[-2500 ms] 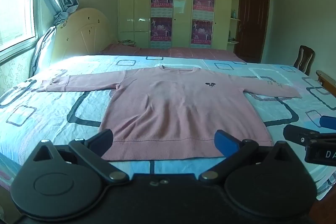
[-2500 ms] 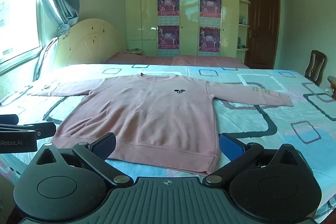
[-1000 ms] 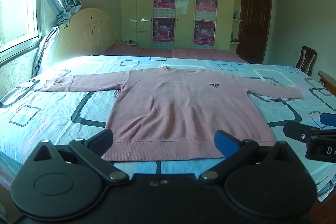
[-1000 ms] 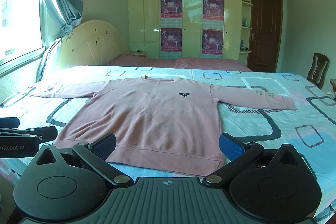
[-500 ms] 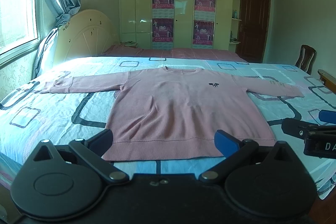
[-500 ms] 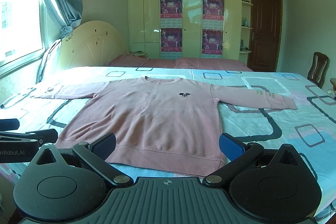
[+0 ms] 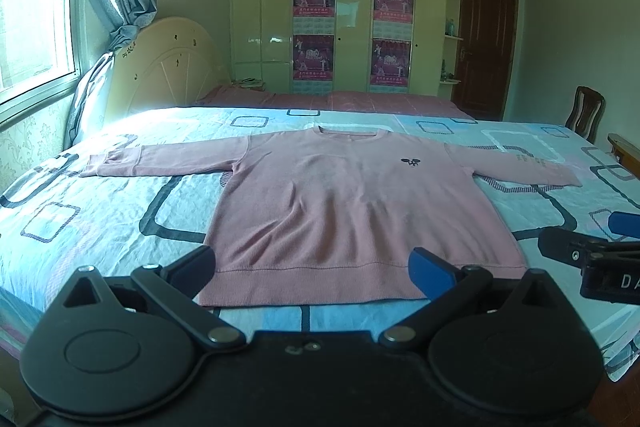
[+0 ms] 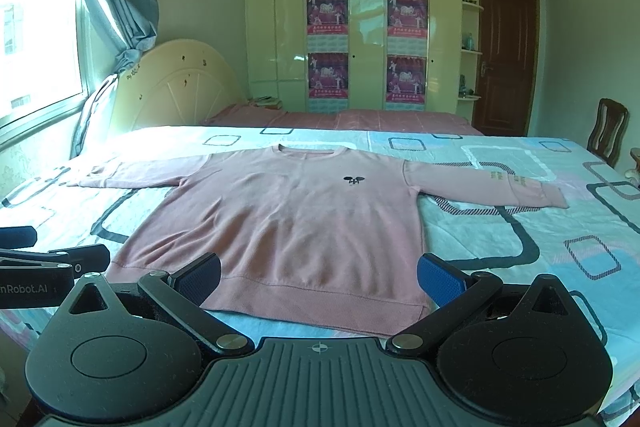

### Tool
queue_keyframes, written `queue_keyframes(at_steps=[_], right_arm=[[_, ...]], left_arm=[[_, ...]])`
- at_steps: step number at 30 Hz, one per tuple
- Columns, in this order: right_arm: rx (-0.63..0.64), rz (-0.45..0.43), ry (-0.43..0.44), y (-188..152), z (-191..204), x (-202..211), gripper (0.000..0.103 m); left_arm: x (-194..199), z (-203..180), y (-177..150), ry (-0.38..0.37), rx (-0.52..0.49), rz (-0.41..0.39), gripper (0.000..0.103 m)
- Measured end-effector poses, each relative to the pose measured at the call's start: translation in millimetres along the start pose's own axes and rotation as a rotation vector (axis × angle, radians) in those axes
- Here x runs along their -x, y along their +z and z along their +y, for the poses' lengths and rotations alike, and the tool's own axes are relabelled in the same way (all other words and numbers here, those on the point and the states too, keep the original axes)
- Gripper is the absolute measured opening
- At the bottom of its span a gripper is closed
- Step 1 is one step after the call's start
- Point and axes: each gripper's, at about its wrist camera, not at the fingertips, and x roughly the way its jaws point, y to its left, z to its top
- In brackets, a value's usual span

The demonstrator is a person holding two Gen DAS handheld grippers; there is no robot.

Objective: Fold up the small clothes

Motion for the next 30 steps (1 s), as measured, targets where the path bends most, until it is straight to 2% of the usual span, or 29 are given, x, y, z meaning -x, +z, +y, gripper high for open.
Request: queue_keyframes(at_steps=[30], right_arm=[[-0.014, 0.009, 0.006, -1.5, -11.3, -3.3, 0.103]], left_arm=[[-4.8, -9.5, -0.2, -0.012, -0.007, 0.022, 0.102]])
